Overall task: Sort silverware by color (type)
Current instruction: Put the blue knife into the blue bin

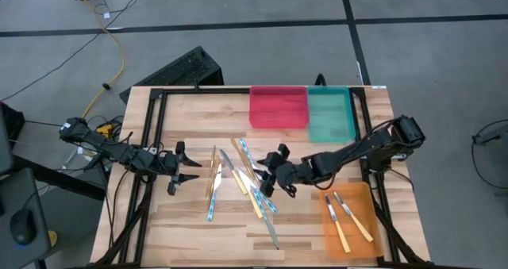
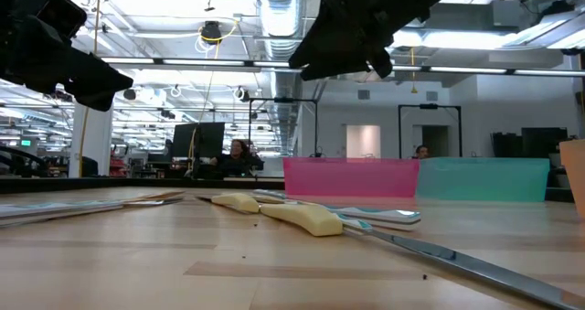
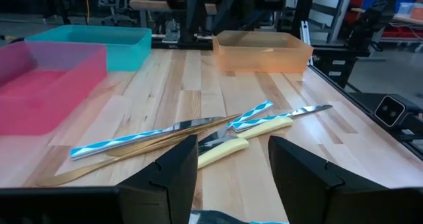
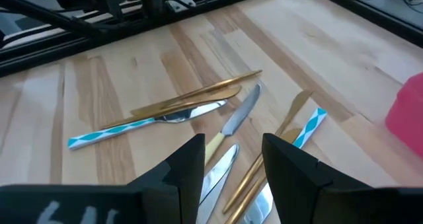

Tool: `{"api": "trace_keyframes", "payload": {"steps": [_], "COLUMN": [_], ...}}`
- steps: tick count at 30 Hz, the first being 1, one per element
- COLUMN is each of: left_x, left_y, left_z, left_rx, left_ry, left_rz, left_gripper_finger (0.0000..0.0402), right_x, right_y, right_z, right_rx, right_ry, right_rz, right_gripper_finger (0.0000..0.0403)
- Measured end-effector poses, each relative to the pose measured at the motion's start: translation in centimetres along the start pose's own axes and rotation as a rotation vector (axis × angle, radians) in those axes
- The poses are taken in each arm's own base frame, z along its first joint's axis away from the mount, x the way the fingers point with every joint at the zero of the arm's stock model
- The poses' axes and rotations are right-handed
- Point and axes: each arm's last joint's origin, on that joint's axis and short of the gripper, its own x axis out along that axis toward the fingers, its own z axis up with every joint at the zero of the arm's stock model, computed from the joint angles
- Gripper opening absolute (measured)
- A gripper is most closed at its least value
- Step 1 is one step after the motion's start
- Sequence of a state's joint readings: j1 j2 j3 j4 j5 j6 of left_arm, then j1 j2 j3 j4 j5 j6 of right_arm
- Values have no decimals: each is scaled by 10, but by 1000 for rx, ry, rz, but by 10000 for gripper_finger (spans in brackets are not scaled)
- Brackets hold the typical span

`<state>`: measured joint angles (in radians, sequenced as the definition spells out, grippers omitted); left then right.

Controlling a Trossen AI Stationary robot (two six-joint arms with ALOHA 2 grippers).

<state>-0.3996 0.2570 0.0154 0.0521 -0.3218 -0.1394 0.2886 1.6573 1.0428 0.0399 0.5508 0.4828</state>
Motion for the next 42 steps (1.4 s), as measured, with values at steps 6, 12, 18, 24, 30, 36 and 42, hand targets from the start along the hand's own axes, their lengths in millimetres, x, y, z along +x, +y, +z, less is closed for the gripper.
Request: {"api": "trace_keyframes", "payload": {"steps": [6,12,18,24,30,36,42], "left_x": [0,0,0,-1,-12,-39,-56], "left_y": [0,-1,-2,0,-4,-2,4], "left_z": [0,0,-1,14,60,116,126], "left_rx": [3,-48,-143,-176,-157,-109,-176], "left_ry": [-3,3,16,-147,-261,-212,-81], "left_rz": [4,-17,-60,33,-32,5,85], "left_gripper_finger": [169,169,169,169,169,169,169], "right_x": [-1,-2,-5,-4,-5,-5,11], "right_y": [1,2,-3,-8,-8,-8,-13], "right_z": [-1,-3,-14,-14,-14,-14,-18], "right_rx": [2,28,74,108,111,110,110], "right_ry": [5,15,85,47,22,21,20], "right_rz": [3,2,-97,-185,-215,-217,-251], "right_gripper_finger": [175,175,175,175,175,175,175]}}
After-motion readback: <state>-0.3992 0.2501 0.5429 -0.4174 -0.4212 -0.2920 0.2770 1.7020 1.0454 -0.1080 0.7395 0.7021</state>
